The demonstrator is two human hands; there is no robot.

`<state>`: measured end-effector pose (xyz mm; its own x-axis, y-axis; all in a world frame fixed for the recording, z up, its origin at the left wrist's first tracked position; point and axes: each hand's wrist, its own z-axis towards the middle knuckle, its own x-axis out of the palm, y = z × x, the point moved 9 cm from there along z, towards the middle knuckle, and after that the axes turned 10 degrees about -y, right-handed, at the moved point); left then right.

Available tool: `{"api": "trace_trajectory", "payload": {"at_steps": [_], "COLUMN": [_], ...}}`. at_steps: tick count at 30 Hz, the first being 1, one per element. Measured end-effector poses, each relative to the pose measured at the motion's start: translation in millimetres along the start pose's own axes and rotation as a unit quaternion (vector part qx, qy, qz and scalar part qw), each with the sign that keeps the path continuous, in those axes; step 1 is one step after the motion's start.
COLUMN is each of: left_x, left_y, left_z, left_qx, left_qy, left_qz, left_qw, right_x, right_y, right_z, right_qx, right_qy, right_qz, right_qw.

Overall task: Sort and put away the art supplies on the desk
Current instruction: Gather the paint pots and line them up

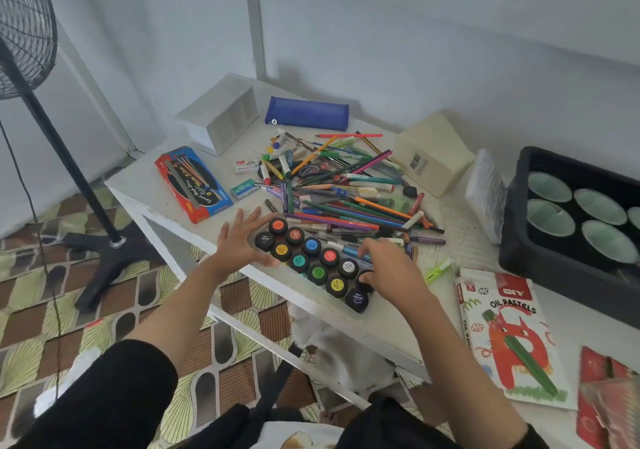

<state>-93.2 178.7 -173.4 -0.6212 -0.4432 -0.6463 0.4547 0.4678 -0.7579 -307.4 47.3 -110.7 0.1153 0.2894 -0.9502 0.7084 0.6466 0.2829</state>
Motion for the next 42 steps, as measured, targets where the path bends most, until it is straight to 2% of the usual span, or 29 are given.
{"api": "trace_trajectory", "payload": {"at_steps": [7, 9, 11, 17, 19, 22, 25, 28, 30, 35, 39, 42], "left_x": [1, 1, 1, -1, -4, -17, -22, 0, 23, 90, 142, 187], "left_y": [-1, 0, 1, 2, -2, -18, -58, -108, -141, -210, -259, -291], "left_z": [2, 5, 9, 16, 15, 5, -4, -16, -26, -59, -98, -124], "left_qx": [-0.014, -0.023, -0.009, -0.006, -0.018, -0.033, 0.064, 0.2, 0.251, 0.284, 0.317, 0.335], "left_qy": [0.04, 0.035, 0.015, 0.006, -0.022, -0.112, -0.165, -0.123, -0.068, 0.081, 0.148, 0.176], "left_qz": [0.021, 0.014, 0.062, 0.117, 0.09, 0.006, -0.003, -0.002, -0.02, -0.065, -0.085, -0.072], "left_qw": [0.999, 0.999, 0.998, 0.993, 0.996, 0.993, 0.984, 0.972, 0.965, 0.953, 0.933, 0.923], "right_x": [8, 8, 9, 17, 15, 6, -9, -27, -39, -67, -83, -89], "right_y": [-9, -12, -13, -8, -7, -3, -7, -22, -41, -102, -163, -207], "right_z": [-4, -7, -13, -33, -37, -44, -60, -85, -104, -161, -217, -254], "right_qx": [0.076, 0.103, 0.125, 0.141, 0.144, 0.137, 0.136, 0.157, 0.183, 0.259, 0.341, 0.369], "right_qy": [-0.058, -0.084, -0.12, -0.219, -0.231, -0.236, -0.277, -0.326, -0.342, -0.385, -0.436, -0.458], "right_qz": [0.062, 0.069, 0.072, 0.078, 0.082, 0.095, 0.119, 0.119, 0.106, 0.094, 0.099, 0.085], "right_qw": [0.993, 0.989, 0.982, 0.962, 0.959, 0.957, 0.944, 0.925, 0.915, 0.881, 0.827, 0.804]}}
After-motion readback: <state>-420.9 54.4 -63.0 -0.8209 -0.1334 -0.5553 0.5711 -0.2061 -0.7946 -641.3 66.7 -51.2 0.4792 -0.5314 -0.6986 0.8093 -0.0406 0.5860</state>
